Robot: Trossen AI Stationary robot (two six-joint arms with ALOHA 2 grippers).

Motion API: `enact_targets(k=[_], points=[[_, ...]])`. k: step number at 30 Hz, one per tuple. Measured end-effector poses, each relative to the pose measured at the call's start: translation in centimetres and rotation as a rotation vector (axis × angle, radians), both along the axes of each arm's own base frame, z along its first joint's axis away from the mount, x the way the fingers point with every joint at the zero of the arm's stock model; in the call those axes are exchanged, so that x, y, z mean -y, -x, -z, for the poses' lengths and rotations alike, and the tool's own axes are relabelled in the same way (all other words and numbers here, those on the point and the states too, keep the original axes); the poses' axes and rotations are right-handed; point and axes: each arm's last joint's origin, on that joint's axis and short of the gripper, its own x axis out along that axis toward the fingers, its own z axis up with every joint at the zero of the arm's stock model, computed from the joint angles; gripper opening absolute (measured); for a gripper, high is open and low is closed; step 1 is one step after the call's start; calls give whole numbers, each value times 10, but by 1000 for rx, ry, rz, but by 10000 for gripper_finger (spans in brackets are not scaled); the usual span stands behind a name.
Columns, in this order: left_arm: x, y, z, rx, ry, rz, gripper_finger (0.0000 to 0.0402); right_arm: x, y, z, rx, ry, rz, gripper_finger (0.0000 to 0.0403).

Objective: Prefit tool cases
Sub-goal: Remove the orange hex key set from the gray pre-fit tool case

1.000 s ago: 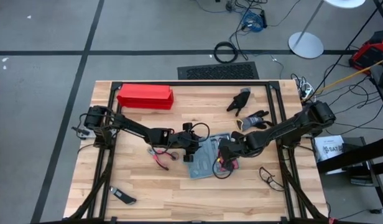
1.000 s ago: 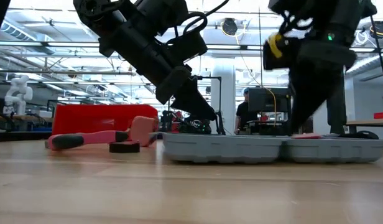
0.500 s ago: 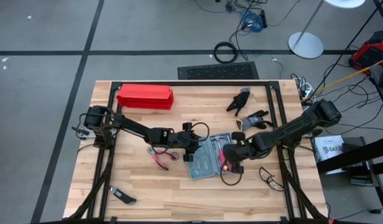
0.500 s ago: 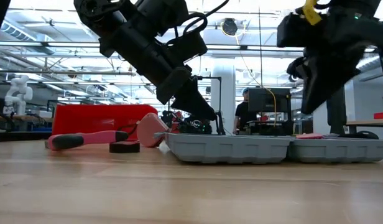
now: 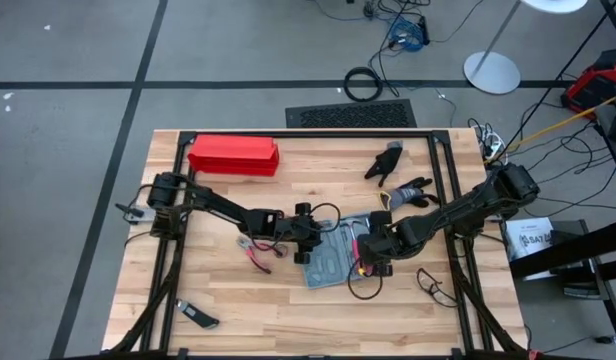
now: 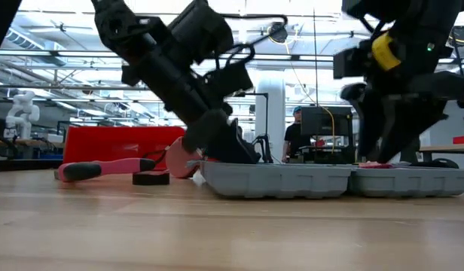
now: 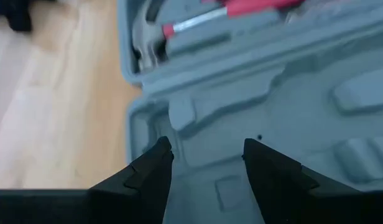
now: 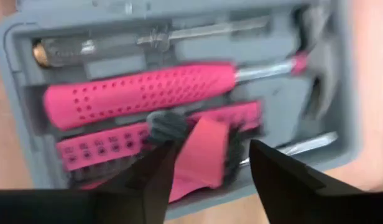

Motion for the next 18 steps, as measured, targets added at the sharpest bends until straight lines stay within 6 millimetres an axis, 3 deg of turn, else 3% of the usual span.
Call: enact_targets(k=[4, 10, 13, 18], points=[[0, -4, 8, 22, 9, -4, 202, 8, -5, 9, -66, -94, 108, 232], [-1, -6, 6, 46, 19, 1, 202, 13, -9, 18, -106, -91, 54, 228], [-3, -6, 6, 45, 20, 3, 202, 14, -10, 18, -93, -102, 68, 180], [-4, -6, 6, 43, 20, -1, 202, 13, -11, 16, -79, -115, 91, 40]])
